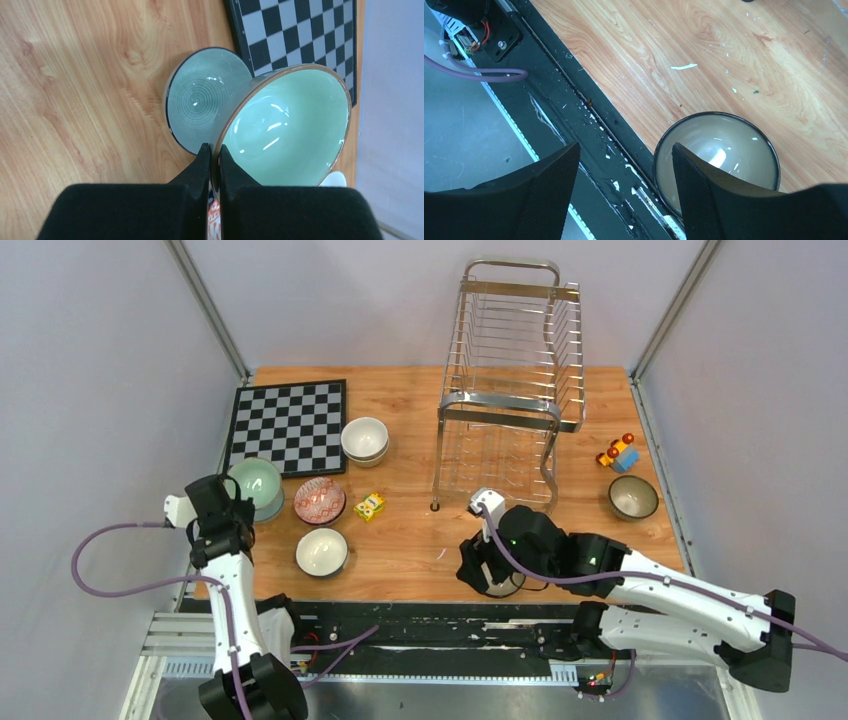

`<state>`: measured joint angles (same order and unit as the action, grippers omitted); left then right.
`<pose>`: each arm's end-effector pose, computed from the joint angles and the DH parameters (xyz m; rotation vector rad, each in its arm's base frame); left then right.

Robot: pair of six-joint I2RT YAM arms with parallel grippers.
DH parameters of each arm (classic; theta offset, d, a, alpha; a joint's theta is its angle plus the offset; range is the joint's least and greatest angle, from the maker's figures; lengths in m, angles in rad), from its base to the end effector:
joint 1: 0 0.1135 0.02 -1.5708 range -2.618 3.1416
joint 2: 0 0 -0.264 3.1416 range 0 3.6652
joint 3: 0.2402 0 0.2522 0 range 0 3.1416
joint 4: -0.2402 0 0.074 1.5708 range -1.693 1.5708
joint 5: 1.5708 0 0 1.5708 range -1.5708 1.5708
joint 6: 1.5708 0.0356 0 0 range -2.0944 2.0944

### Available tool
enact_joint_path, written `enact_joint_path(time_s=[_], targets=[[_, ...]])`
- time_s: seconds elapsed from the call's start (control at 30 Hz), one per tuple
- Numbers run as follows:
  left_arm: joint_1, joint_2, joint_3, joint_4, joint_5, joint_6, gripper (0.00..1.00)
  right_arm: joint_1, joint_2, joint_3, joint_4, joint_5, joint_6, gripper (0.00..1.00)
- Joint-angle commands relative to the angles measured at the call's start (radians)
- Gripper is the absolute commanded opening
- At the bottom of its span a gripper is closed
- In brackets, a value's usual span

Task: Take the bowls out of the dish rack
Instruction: Place the bowl with the bowl.

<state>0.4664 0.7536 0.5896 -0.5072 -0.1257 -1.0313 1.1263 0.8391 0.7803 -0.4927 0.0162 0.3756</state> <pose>0.1450 0.0780 0.2454 -1.5748 1.5943 -0.1660 0.0801 0.1668 0.2980 -0.8149 2.0958 0.8442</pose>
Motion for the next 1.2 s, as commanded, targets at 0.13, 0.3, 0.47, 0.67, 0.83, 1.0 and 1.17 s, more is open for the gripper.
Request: enact_joint_path(time_s=[0.13,0.3,0.47,0.67,0.83,1.0,1.17], targets=[[0.012,0.066,-0.029,0.215,-0.05,-0.116,0.0,-0.008,0.075,0.03,0.011,-0.05,-0.027,0.71],[0.012,0.099,-0.075,0.284,-0.042,-0.129,0.0,-0.008,0.161,0.065,0.032,-0.071,-0.034,0.71],[0.011,0.171,-0.09,0.331,-0.013,-0.147,0.0,-0.002,0.244,0.112,0.037,-0.089,-0.031,0.7],[0.012,0.215,-0.096,0.367,0.001,-0.146,0.0,0.026,0.329,0.184,0.044,-0.077,-0.033,0.7],[0.012,0.25,-0.093,0.38,0.003,-0.138,0.0,0.045,0.383,0.222,0.049,-0.072,-0.029,0.7],[0.012,0.246,-0.115,0.394,0.01,-0.135,0.0,0.048,0.39,0.226,0.049,-0.065,-0.027,0.7],[0.012,0.196,-0.125,0.367,0.014,-0.135,0.0,0.048,0.382,0.22,0.049,-0.056,-0.028,0.7]])
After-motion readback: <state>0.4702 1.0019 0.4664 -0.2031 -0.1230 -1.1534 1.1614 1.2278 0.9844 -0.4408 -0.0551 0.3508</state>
